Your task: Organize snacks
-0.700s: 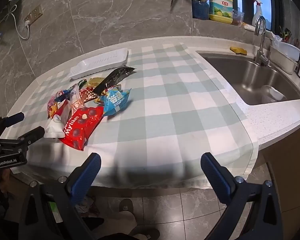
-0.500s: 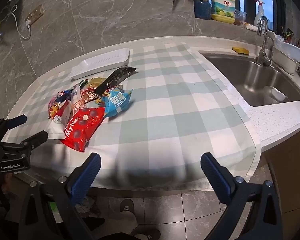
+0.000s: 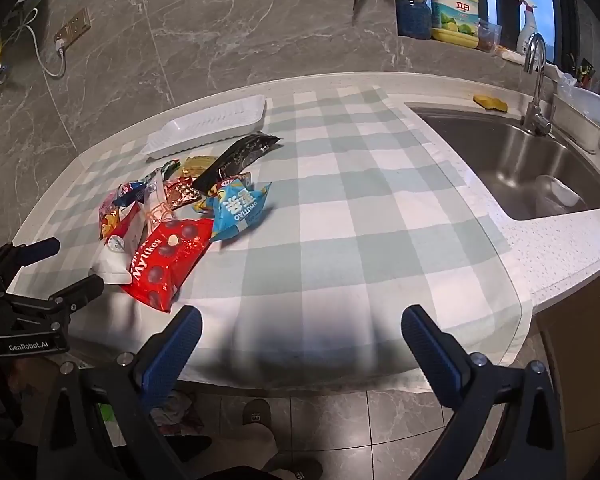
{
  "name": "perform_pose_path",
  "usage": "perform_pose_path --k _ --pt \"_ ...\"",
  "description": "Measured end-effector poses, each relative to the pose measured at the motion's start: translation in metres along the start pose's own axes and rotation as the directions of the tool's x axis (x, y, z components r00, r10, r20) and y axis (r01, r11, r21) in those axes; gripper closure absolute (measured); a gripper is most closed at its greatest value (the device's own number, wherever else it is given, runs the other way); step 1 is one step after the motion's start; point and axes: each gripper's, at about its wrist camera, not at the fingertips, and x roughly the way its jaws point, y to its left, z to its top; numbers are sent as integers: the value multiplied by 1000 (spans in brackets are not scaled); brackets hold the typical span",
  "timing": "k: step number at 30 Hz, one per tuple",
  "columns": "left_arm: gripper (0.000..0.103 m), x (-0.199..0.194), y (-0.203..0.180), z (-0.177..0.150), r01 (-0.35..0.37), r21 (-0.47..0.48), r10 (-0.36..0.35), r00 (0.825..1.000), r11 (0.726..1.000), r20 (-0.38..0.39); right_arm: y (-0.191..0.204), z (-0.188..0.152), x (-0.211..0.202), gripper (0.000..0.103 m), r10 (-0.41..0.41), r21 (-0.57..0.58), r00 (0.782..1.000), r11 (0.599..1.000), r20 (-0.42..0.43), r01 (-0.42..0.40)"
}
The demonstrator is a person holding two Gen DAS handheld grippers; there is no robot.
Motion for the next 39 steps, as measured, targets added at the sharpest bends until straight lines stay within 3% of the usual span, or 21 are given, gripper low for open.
perform_pose_path --k 39 --pt "0 1 3 -1 -1 -1 1 1000 1000 -2 11 2 5 1 17 -15 1000 1000 -12 -17"
